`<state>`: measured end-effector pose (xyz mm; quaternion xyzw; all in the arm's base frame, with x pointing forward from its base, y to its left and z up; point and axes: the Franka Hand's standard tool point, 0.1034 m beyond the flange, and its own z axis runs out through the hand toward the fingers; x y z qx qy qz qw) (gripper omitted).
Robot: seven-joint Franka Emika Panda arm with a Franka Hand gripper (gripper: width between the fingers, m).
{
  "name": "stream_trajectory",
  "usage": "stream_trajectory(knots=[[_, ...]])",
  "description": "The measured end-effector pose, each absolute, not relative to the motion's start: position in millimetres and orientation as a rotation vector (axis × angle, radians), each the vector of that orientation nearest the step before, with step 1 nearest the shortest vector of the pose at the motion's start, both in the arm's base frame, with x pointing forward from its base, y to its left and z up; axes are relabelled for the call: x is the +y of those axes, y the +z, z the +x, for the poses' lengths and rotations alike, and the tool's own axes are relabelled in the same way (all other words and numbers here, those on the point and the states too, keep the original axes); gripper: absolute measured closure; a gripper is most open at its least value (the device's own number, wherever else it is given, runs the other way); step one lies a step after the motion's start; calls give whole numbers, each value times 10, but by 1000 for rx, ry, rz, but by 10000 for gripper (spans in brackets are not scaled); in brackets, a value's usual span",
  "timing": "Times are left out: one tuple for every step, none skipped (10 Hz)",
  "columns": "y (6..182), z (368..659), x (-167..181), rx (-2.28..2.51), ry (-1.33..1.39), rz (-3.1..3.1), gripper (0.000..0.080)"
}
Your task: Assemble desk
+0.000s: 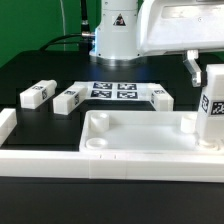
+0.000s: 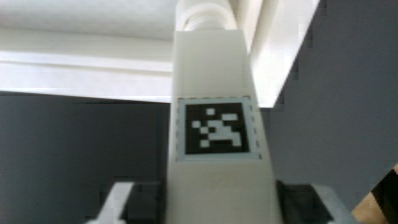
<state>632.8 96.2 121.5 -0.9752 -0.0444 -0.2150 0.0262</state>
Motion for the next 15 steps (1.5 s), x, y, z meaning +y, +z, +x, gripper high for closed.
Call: stream_trajectory(knots=[[1193, 6321, 966, -138, -660, -3015, 511], [1169, 6317, 972, -140, -660, -3015, 511], [1169, 6323, 972, -140, -672, -3013, 511], [1168, 6324, 973, -140, -680, -3011, 511], [1168, 6326, 974, -140, -687, -3010, 511], [1167, 6327, 978, -141, -691, -3009, 511], [1167, 6324, 977, -141, -698, -3007, 511], [1168, 6322, 973, -141, -707, -3006, 511], [1166, 6313, 966, -141, -727, -3002, 511], [1162, 6296, 961, -140, -763, -2995, 511], [1158, 6283, 960, -140, -807, -2984, 511], [1158, 6285, 960, -140, -844, -2974, 511], [1159, 6289, 959, -140, -869, -2968, 509], [1161, 6298, 952, -141, -882, -2965, 509], [1163, 6304, 946, -141, -889, -2964, 509]])
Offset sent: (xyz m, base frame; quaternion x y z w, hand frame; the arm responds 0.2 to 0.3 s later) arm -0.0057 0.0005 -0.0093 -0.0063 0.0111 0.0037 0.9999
